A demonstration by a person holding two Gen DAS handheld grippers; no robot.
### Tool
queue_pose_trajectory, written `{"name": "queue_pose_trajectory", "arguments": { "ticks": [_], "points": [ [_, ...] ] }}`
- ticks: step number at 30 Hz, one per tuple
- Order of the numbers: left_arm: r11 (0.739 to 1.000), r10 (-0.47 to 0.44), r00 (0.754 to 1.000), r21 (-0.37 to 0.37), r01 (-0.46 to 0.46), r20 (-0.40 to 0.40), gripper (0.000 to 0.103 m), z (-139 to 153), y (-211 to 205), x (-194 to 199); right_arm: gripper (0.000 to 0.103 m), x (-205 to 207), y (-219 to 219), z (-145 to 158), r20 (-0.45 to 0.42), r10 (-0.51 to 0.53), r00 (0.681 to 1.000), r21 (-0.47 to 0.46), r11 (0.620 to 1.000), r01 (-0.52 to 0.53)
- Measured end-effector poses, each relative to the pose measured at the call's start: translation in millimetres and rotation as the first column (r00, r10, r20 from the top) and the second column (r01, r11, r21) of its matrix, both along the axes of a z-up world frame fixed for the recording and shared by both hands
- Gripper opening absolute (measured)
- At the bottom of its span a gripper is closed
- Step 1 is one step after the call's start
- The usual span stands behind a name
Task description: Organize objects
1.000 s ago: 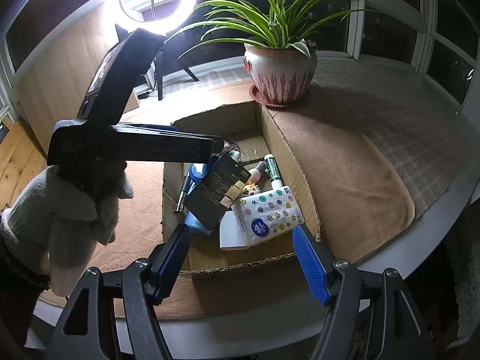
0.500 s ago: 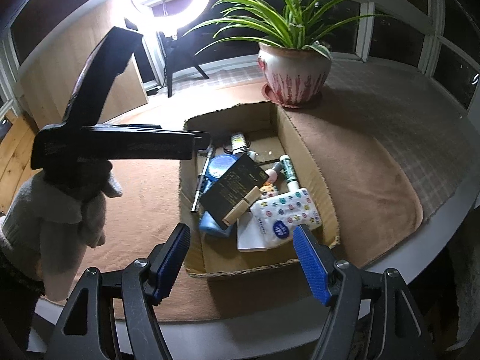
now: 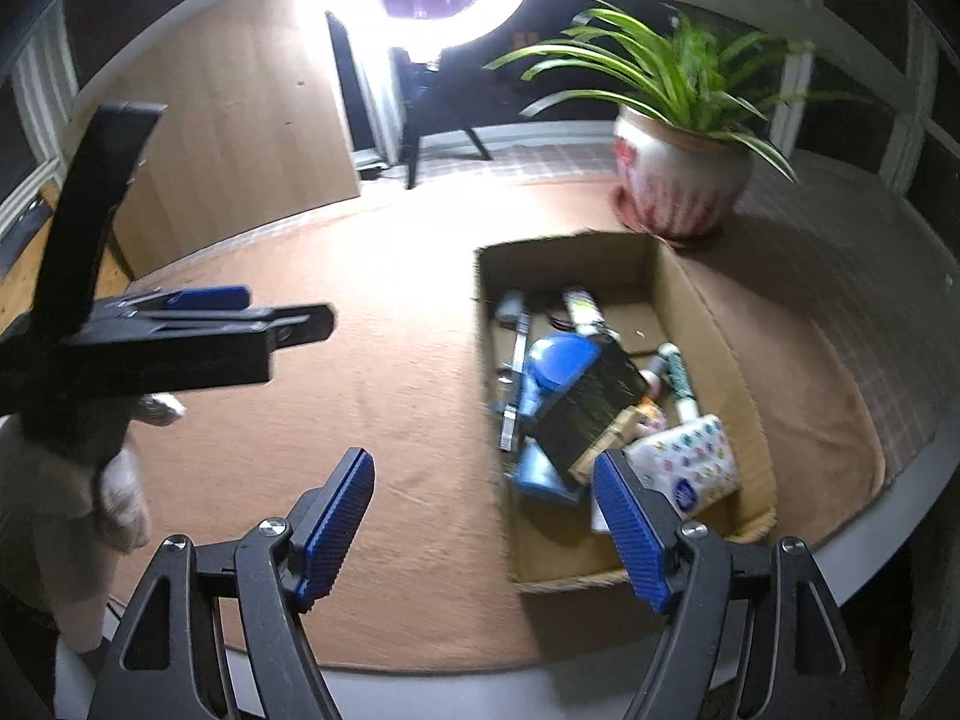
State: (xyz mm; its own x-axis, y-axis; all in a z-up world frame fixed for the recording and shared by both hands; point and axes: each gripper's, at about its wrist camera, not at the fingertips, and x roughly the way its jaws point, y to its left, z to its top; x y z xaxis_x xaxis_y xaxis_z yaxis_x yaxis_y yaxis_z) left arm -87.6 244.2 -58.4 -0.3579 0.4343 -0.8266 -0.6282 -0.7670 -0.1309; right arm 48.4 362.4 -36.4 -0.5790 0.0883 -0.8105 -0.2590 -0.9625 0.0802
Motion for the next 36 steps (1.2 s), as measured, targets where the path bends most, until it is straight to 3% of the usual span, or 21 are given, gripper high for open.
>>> {"name": "queue_pose_trajectory", "arguments": {
  "ticks": [15, 26, 36],
  "points": [
    [0.973, 0.230, 0.972, -0.010, -0.231, -0.043, 0.089, 14, -157, 18, 0.072, -44, -93, 4, -0.017, 0.148, 0.989, 0.070, 0.987, -0.147],
    [0.925, 0.379, 0.925, -0.009, -0.380, -0.022, 0.089, 8, -227, 38, 0.072, -56, -134, 1, -0.018, 0.176, 0.984, 0.093, 0.981, -0.173],
    [0.905, 0.424, 0.904, -0.006, -0.425, -0.055, 0.089, 16, -252, 48, 0.072, -61, -150, -5, -0.015, 0.193, 0.981, 0.101, 0.976, -0.191]
  ]
}}
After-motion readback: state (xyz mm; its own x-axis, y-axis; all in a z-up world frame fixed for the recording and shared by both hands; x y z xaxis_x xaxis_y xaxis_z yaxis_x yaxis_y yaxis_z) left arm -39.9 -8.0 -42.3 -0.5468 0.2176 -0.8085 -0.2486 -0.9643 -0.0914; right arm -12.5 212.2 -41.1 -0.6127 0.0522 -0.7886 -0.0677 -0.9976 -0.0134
